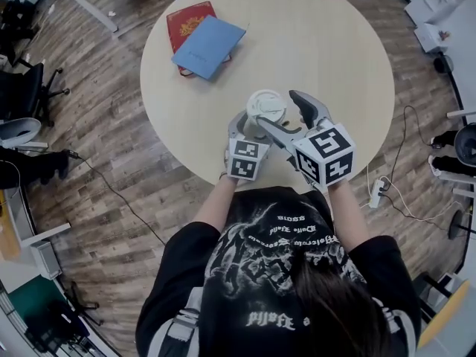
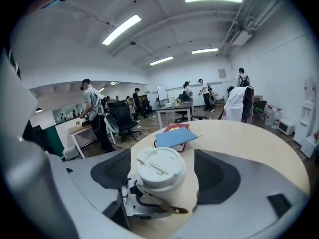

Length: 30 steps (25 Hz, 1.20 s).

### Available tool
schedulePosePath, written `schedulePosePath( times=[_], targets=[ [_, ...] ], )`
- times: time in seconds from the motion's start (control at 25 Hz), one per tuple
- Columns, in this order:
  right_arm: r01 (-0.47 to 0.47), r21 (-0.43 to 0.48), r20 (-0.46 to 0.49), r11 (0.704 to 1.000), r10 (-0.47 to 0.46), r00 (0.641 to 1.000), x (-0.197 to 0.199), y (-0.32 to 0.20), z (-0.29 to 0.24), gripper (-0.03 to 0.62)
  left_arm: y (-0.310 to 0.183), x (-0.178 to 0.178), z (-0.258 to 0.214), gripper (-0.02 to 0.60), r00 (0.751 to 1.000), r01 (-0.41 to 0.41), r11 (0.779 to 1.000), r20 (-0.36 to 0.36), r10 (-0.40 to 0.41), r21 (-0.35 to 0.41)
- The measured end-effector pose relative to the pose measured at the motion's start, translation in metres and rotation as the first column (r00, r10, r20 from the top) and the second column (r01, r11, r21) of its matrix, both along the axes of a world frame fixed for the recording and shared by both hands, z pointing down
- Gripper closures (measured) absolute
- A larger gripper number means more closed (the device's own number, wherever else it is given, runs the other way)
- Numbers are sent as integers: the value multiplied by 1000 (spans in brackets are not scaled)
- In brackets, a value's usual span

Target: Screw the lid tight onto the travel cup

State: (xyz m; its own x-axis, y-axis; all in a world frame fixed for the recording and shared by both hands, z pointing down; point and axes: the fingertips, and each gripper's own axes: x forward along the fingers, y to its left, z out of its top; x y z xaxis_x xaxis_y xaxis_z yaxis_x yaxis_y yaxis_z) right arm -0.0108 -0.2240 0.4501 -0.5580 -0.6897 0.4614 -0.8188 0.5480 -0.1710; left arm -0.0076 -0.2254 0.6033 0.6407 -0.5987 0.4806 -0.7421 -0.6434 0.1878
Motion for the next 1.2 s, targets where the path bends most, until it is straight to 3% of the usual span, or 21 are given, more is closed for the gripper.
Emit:
schedulePosePath(
  times=[0.16,0.44,0.6,0.76,1.04,1.2],
  targets=[
    [-40,21,59,999,38,998,21,7,-1,191,13,-14,-4,186,1000,5,1000,3,-5,10],
    [-197,60,202,979,181,963,66,27,9,217,34,-39,-17,186,999,30,999,-43,-30,16],
    [-257,115,185,960,233,955,85,43,24,237,48,-46,-26,186,994,49,999,-98,-49,-2],
    [-272,84,134,959,260,956,93,62,57,244,65,-48,-24,187,989,29,999,-142,-35,-44],
    [-255,30,28,966,255,967,93,91,103,244,67,-75,-35,187,971,149,989,-185,-150,-22],
    [-253,30,15,967,252,968,91,95,108,244,69,-81,-37,187,968,167,986,-187,-166,-9]
  ],
)
